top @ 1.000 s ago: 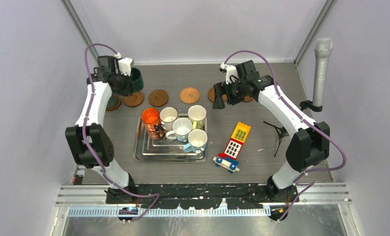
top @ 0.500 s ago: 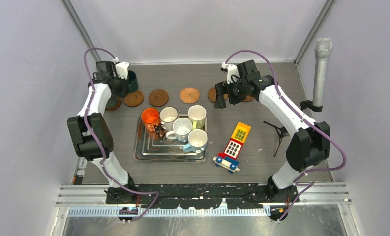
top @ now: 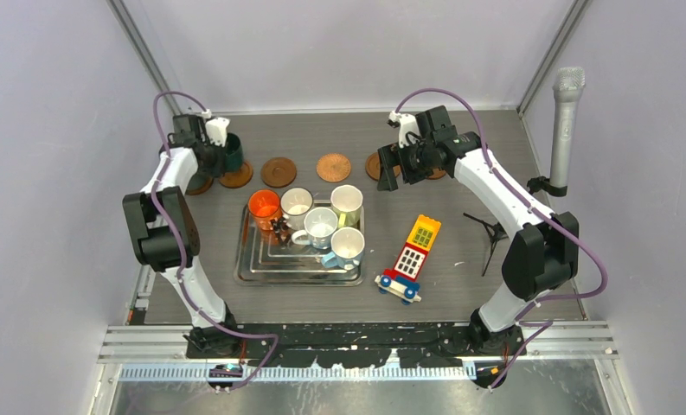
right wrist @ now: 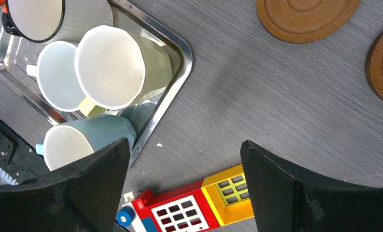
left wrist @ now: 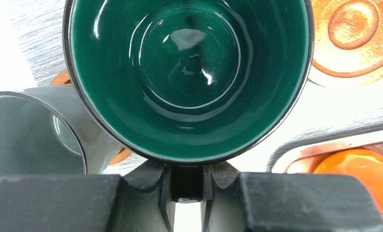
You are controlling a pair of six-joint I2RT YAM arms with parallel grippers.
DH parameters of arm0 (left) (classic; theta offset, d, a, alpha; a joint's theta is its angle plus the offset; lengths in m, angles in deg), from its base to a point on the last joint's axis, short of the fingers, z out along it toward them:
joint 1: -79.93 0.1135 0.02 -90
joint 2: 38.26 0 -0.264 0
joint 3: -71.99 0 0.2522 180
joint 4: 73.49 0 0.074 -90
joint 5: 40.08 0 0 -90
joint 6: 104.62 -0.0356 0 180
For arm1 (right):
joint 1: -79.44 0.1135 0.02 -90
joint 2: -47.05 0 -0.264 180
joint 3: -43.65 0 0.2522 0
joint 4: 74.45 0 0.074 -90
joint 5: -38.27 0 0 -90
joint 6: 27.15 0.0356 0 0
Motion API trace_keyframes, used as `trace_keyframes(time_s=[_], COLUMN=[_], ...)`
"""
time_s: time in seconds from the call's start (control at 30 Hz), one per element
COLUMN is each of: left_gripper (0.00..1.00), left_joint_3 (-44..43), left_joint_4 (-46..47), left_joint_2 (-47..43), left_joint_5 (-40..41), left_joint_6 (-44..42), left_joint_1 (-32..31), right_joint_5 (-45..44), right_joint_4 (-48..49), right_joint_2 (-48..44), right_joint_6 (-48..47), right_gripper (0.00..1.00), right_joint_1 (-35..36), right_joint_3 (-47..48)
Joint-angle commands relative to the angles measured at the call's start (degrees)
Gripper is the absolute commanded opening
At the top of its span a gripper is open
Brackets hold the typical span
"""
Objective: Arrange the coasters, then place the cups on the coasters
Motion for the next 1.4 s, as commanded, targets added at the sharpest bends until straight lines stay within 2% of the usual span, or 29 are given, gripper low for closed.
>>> trace_keyframes(time_s=[0.0, 0.43, 0.67, 0.73, 1.03, 1.27, 1.37], left_gripper=[0.00, 0.00, 0.05, 0.08, 0.33, 0.41, 0.48], left_joint_3=[-0.48, 1.96, 2.87, 2.86, 4.25, 4.73, 4.85], left_joint_4=[6.20, 8.84, 8.94, 8.72, 6.15, 4.38, 2.93], left_joint_2=[-0.11, 1.43, 2.04, 2.26, 0.96, -0.65, -2.57], left_joint_5=[-2.13, -1.81, -2.34, -2.45, -3.57, -3.50, -2.46], left_joint_6=[-1.64, -2.75, -3.45, -3.24, -4.74, -5.07, -3.51], left_joint_1=[0.50, 0.68, 1.12, 1.37, 1.78, 1.98, 1.96], right_joint_5=[-0.34, -0.25, 0.01, 0.00, 0.09, 0.62, 0.78], right_joint_4=[1.64, 0.72, 0.70, 0.75, 0.80, 0.82, 0.80], right_joint_2=[0.02, 0.82, 1.09, 1.12, 1.30, 1.63, 1.42], right_joint_6=[-0.90, -1.13, -1.03, -1.03, -1.30, -1.13, -1.12], right_gripper=[0.89, 0.89, 0.89, 0.89, 0.89, 0.89, 0.89], right_joint_1=[-0.31, -0.34, -0.31, -0.34, -0.32, -0.31, -0.30], right_joint_3=[2.54, 3.63, 3.71, 3.73, 3.89, 4.20, 4.00])
